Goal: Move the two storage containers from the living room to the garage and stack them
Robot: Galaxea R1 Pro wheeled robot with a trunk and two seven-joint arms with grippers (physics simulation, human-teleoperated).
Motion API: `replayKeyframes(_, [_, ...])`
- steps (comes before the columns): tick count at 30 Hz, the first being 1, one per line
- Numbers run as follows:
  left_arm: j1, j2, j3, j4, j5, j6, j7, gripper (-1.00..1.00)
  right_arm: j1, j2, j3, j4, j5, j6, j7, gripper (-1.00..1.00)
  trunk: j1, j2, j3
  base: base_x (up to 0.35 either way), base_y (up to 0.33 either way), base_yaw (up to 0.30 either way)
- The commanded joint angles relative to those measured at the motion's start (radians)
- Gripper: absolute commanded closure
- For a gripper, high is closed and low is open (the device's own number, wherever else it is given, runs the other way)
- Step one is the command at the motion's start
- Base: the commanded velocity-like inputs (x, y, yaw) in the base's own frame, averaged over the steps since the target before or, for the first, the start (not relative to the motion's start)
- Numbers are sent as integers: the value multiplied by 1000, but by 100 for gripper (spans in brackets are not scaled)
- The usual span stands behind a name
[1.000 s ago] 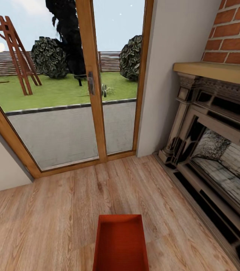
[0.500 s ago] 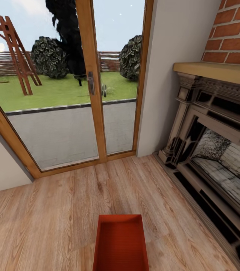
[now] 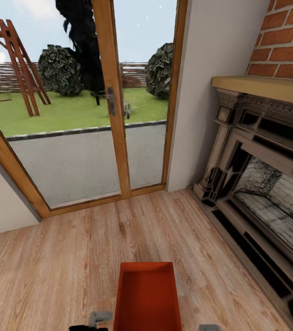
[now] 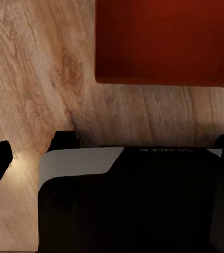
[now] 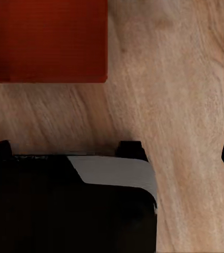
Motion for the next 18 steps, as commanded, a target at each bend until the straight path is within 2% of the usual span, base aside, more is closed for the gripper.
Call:
replayKeyframes(1, [-6, 0, -5, 0, 11, 6, 10, -100, -45, 4, 8, -3, -5, 11, -9, -100, 0, -1, -1, 0, 0, 0])
replayKeyframes(4, [-64, -2, -5, 58, 12, 8, 13, -100, -108, 19, 7, -3, -6, 29, -26, -100, 0, -1, -1, 0, 0, 0])
replayKeyframes(7, [-186, -6, -5, 262, 6, -26, 13, -100, -150, 27, 6, 4, -6, 34, -63, -100, 0, -1, -1, 0, 0, 0])
replayKeyframes(9, [-216, -11, -7, 331, 5, -65, 14, -100, -162, 32, 6, 9, -6, 34, -75, -100, 0, -1, -1, 0, 0, 0])
replayKeyframes(16, [-240, -24, -10, 391, 4, -94, 15, -100, -170, 49, 4, 38, -9, 22, -84, -100, 0, -1, -1, 0, 0, 0])
replayKeyframes(18, [-243, -25, -10, 392, 2, -99, 15, -100, -171, 51, 2, 42, -9, -10, -84, -100, 0, -1, -1, 0, 0, 0])
